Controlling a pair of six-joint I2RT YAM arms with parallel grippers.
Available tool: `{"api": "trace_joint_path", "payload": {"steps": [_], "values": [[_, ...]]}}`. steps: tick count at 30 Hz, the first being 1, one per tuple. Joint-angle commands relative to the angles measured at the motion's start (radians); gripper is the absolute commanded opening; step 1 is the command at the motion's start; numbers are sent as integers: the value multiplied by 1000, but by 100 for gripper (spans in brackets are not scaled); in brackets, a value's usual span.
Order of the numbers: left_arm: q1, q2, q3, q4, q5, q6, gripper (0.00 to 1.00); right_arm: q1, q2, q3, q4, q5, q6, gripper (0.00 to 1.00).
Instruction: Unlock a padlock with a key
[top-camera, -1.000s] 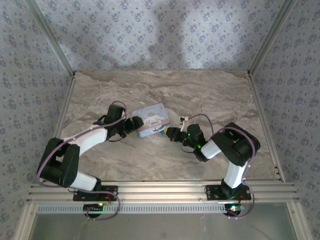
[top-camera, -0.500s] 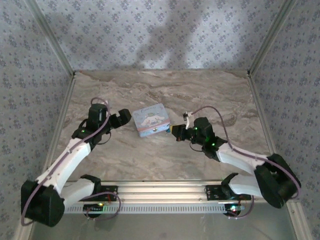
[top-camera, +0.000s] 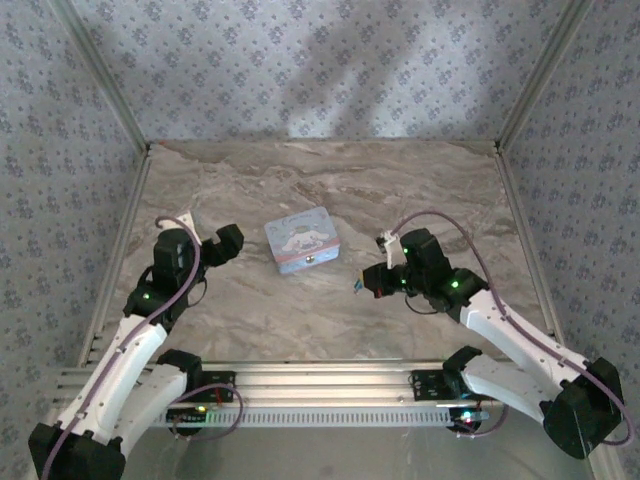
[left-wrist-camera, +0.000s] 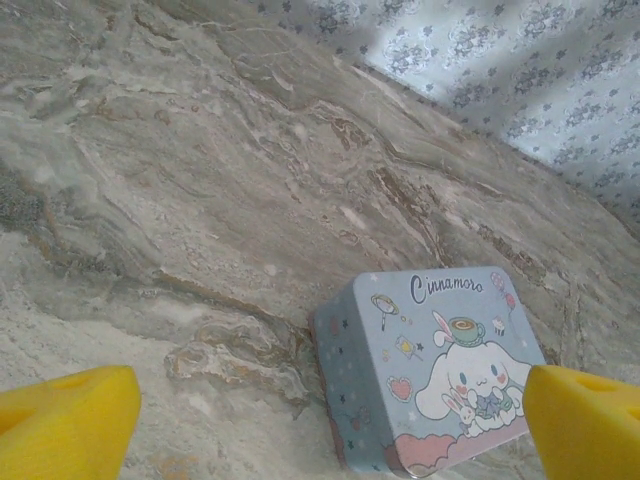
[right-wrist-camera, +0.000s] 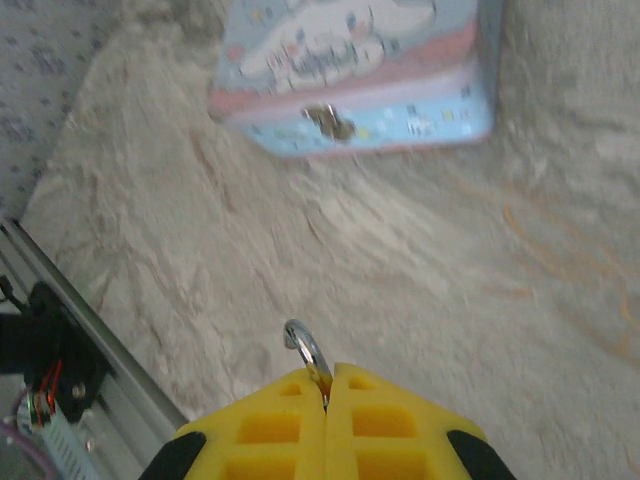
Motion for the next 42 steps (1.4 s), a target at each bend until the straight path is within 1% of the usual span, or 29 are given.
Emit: {"api": "trace_joint_path", "payload": {"steps": [1, 4, 11, 20, 31, 37, 39, 42], "values": [[5, -5, -10, 12, -23, 14, 98, -5, -22, 26, -187, -40, -21, 0], [7, 0, -12, 16, -22, 12, 98, -6, -25, 4, -208, -48, -10, 0], [7, 6, -15, 18, -18, 7, 98, -17, 18, -56, -176, -83, 10, 0], [7, 19, -25, 21, -9, -11, 98, -29, 178, -92, -66, -149, 12, 0], [8, 39, -35, 35, 8, -26, 98, -31, 366, -100, 78, -188, 20, 0], [8, 62, -34, 43, 25, -34, 98, -34, 437, -102, 129, -201, 29, 0], [8, 67, -32, 45, 27, -35, 98, -37, 445, -104, 138, -201, 33, 2], [8, 73, -31, 45, 30, -37, 98, -40, 448, -107, 145, -199, 36, 9]]}}
